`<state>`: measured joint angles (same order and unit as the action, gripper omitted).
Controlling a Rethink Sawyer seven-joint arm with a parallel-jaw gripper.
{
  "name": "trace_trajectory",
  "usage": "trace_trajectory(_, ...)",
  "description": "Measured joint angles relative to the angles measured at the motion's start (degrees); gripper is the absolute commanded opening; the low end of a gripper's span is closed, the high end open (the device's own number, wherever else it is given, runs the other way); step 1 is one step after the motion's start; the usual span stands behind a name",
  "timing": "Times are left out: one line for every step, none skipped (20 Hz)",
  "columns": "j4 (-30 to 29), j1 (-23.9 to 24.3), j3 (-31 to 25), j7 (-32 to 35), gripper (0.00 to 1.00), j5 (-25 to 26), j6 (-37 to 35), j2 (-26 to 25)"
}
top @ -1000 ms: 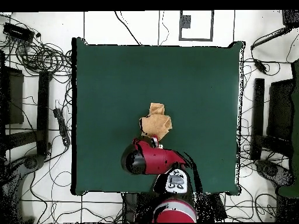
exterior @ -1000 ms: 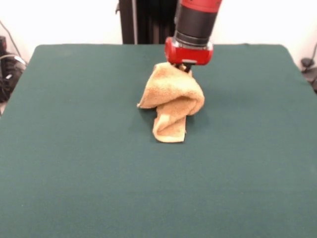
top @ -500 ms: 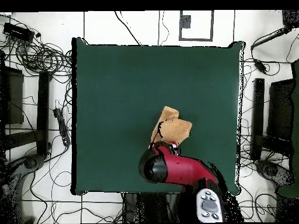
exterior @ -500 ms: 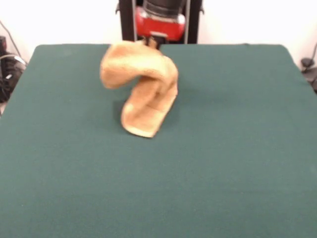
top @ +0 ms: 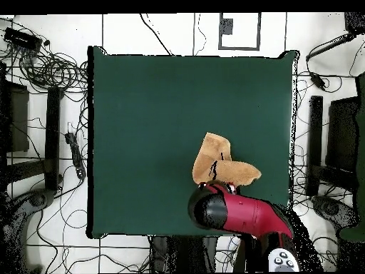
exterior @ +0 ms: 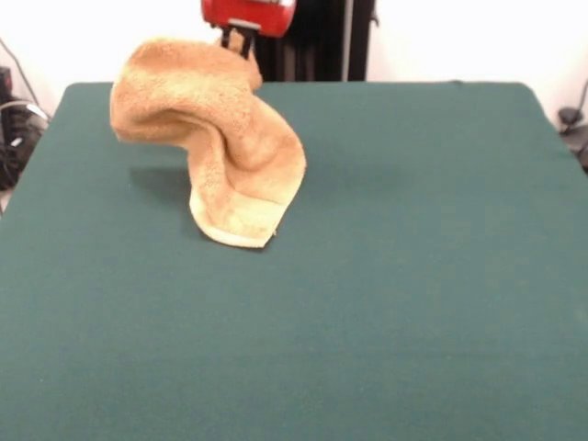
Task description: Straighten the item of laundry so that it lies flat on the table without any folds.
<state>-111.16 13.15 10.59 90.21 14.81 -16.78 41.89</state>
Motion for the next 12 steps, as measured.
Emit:
trace_trajectory(0.02, 0.29, 0.01, 0.00, 0.00, -0.01, 1.55, -1.29)
trace_trajectory(-0.01, 0.44, -0.01, 0.00, 0.00, -0.01, 2.60, -2.07)
trace_trajectory(0.01, 0.61, 0.00, 0.00, 0.00, 0.00, 4.33, -3.27)
trace_trajectory(0.01, 0.77, -0.01, 0.00, 0.00, -0.01, 7.29, -5.13)
trace_trajectory(0.01, 0.93, -0.03, 0.00, 0.00, -0.02, 10.25, -6.98)
trace_trajectory(0.01, 1.09, -0.04, 0.00, 1.00, -0.02, 13.22, -8.84)
trace_trajectory(-0.08, 1.13, -0.02, 0.00, 1.00, -0.06, 17.53, -11.21)
trace_trajectory(-0.22, 1.11, -0.04, 0.04, 1.00, -0.23, 19.94, -12.44)
trace_trajectory(-0.61, 1.12, -0.03, 0.13, 1.00, -0.72, 23.27, -14.07)
trace_trajectory(-0.89, 1.14, -0.02, 0.21, 1.00, -1.03, 24.78, -14.75)
trace_trajectory(-1.34, 1.21, -0.02, 0.33, 1.00, -1.59, 26.53, -15.47)
trace_trajectory(-2.12, 1.39, 0.11, 0.57, 1.00, -2.62, 28.67, -16.08)
